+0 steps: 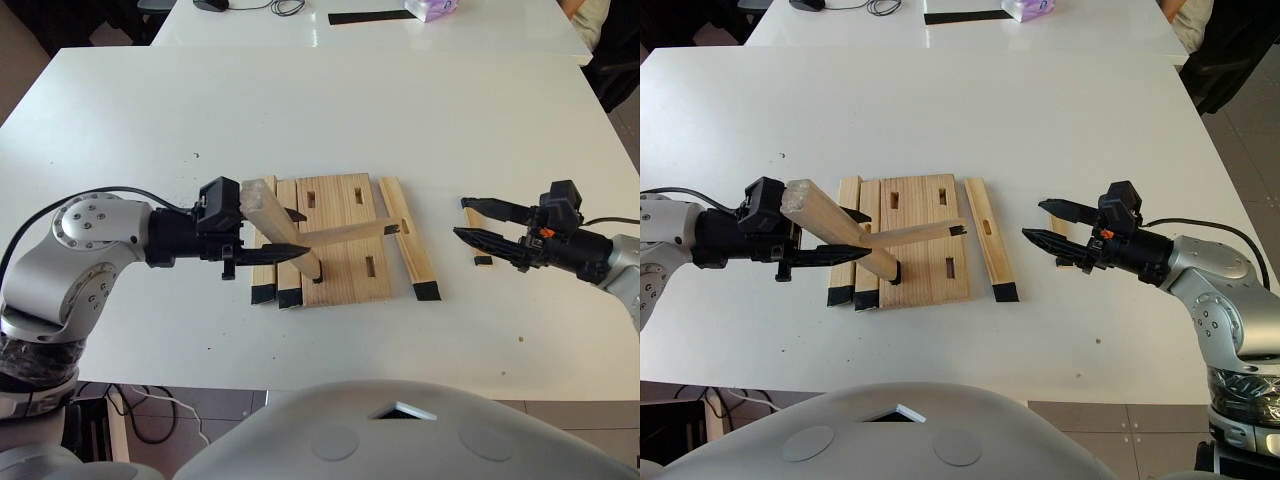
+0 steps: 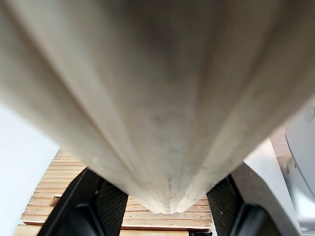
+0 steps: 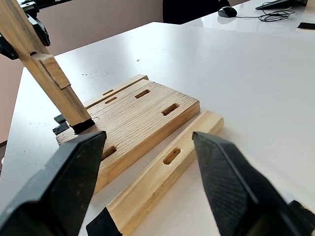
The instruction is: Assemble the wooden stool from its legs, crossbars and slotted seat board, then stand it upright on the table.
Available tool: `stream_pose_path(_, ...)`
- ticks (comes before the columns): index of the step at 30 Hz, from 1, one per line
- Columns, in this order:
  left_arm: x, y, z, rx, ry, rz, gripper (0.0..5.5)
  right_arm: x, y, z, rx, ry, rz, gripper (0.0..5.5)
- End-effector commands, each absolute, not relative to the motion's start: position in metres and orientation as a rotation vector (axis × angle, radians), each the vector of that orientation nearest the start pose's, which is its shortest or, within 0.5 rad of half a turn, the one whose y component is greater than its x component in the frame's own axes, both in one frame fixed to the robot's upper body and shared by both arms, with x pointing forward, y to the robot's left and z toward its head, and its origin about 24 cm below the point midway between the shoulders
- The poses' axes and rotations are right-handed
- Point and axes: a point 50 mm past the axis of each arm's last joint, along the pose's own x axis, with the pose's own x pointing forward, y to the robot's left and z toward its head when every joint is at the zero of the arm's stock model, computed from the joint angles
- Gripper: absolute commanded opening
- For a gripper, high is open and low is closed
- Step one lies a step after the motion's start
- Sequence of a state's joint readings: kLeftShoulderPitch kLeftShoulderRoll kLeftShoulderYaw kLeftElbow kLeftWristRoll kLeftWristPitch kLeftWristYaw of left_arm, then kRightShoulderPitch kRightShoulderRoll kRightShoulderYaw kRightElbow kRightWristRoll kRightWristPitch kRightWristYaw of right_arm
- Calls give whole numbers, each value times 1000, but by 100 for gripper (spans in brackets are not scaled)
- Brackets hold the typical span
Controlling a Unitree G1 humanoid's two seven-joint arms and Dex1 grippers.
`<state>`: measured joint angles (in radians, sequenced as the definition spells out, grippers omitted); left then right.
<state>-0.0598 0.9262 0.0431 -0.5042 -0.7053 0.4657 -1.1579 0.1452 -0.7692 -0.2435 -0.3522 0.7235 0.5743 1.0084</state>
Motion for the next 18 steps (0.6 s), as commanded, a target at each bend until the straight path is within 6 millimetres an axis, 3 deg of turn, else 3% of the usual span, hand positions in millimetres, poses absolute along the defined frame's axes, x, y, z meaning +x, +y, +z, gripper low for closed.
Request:
stream_pose_path(1, 193, 184, 143, 370, 258, -1446, 204, 199, -237, 119, 37, 295, 993, 323)
stream_pose_path(5, 181, 182, 123, 422, 296, -1469, 204, 200, -234, 119, 33, 296, 1005, 323)
stream_pose_path(9, 177, 182, 116, 408, 315, -1462, 204, 200, -232, 119, 31, 300, 1013, 323)
stream_pose_path(18, 197, 179, 123, 259, 295, -1436, 204, 199, -228, 114, 25, 320, 1036, 323)
